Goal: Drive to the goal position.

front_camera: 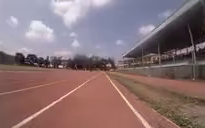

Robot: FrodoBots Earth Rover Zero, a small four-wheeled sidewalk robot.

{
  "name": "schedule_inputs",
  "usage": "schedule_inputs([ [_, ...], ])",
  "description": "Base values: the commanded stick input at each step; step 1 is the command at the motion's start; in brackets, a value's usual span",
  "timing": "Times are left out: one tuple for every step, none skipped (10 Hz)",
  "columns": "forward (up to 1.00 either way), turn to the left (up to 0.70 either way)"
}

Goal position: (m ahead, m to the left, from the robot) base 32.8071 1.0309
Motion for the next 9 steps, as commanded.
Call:
schedule_inputs([
  [0.70, 0.00],
  [0.70, 0.00],
  [0.70, 0.00],
  [0.70, 0.00],
  [0.70, 0.00],
  [0.70, 0.00],
  [0.70, 0.00],
  [0.70, 0.00],
  [0.70, 0.00],
])
